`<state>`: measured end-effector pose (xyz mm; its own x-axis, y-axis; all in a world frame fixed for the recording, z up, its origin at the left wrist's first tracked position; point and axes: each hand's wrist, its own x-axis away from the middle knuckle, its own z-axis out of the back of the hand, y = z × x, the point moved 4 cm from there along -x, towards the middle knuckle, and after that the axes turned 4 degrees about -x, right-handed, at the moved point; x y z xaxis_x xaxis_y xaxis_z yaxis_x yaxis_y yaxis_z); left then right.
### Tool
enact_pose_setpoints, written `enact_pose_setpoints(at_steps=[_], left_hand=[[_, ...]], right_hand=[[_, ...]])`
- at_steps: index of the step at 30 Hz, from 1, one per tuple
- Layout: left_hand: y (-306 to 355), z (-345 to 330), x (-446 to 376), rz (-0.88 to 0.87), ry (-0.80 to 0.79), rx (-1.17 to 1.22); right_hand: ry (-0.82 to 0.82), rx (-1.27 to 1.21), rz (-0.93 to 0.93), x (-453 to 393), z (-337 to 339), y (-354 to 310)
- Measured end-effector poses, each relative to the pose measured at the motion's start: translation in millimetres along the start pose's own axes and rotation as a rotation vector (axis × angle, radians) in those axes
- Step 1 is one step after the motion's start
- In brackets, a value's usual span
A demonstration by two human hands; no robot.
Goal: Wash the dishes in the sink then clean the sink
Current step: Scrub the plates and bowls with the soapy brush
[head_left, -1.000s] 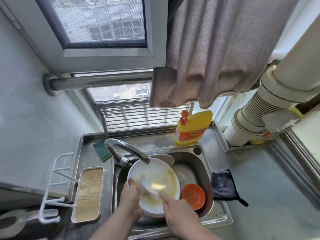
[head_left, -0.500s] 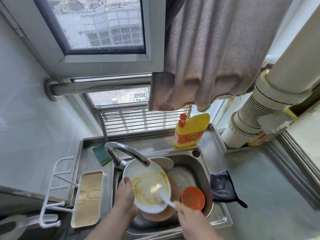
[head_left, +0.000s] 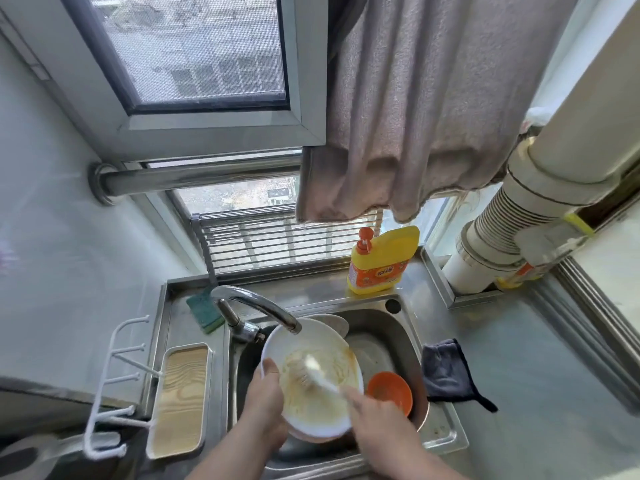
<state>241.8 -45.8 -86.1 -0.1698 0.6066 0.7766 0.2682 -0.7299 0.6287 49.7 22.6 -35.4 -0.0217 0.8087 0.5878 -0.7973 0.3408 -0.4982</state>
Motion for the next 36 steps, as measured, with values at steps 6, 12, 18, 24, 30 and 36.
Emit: enact_pose_setpoints(at_steps=[6, 12, 18, 24, 30, 36], left_hand=[[-3.0, -4.3, 2.6, 0.086, -0.058, 0.004], [23.9, 8.3, 0.6, 0.002, 0.043, -0.131], [15.1, 3.7, 16.4, -0.213, 0.027, -0.291], [29.3, 22.1, -1.1, -0.200, 0.075, -0.285], [23.5, 10.8, 8.7, -0.199, -0.001, -0.341], [33.7, 9.0, 6.4, -0.212, 0.031, -0.284]], right_hand=[[-0.001, -0.040, 0.018, -23.1, 20.0, -28.9], [-0.061, -0.245, 0.031, 21.4, -10.1, -49.3], [0.087, -0.177, -0.048, -28.7, 23.6, -12.8], [0.063, -0.069, -0.167, 10.9, -3.2, 57.8], [0.144, 0.061, -0.092, -5.4, 26.8, 31.5], [0.121, 0.167, -0.056, -28.3, 35.1, 33.0]])
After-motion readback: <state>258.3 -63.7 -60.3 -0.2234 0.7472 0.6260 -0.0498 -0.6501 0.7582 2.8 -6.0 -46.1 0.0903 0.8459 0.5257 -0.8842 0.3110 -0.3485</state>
